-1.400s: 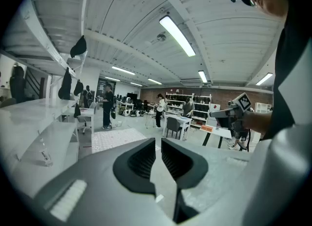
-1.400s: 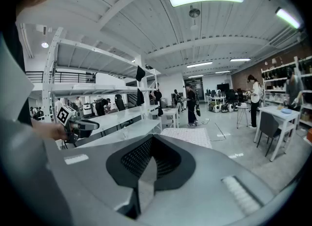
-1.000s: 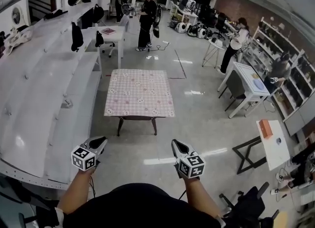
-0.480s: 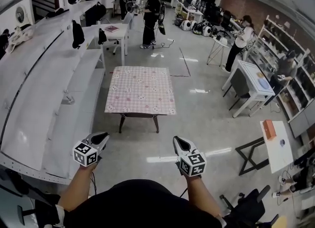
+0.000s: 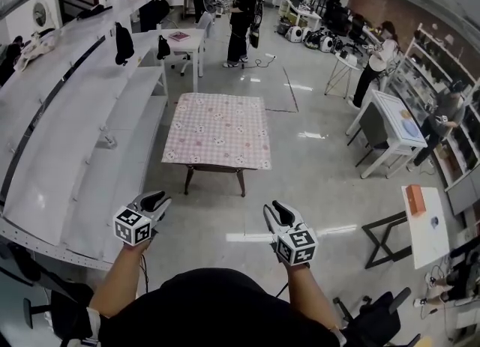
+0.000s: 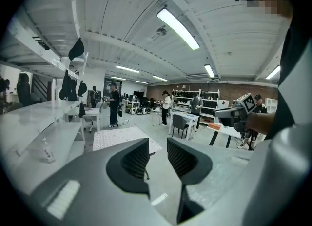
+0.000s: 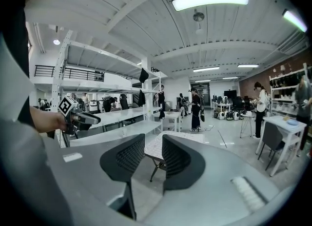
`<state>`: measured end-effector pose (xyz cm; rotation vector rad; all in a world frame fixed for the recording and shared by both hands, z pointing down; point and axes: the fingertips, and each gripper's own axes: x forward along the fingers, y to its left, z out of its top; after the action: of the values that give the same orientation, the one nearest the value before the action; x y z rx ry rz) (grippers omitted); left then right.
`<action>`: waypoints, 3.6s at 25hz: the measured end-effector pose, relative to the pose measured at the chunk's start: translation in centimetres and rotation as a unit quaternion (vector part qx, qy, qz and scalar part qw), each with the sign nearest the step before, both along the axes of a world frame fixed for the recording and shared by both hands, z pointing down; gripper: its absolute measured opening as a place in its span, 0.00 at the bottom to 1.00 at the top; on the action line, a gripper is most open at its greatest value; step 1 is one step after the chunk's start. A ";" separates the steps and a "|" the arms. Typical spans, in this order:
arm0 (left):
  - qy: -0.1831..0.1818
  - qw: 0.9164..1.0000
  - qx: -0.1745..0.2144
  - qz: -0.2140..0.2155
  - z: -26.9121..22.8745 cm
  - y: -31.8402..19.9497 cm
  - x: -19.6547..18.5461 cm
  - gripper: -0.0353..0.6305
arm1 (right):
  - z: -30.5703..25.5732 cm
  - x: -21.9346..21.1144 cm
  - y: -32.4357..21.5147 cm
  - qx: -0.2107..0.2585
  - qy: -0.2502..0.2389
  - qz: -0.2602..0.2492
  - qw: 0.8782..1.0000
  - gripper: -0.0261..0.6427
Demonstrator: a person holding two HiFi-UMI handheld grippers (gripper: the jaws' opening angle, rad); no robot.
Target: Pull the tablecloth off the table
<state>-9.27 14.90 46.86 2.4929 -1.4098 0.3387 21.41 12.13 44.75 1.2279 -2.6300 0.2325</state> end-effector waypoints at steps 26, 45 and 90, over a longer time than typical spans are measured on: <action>0.025 1.000 -0.009 -0.008 1.7 -4.3 -2.6 0.32 | 1.7 -1.1 -4.5 0.000 0.037 0.015 0.999 0.33; 0.033 0.998 -0.035 0.042 3.3 -16.3 -6.6 0.33 | 2.4 -6.9 -14.0 -0.018 0.037 0.046 0.998 0.33; 0.030 0.999 -0.029 0.022 4.3 -28.5 -16.0 0.33 | 3.8 -12.8 -27.0 -0.018 0.059 0.060 0.996 0.34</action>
<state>-25.30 -13.62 51.11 2.4692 -1.3060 0.3064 8.65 -14.89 48.55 1.3456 -2.4461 0.2212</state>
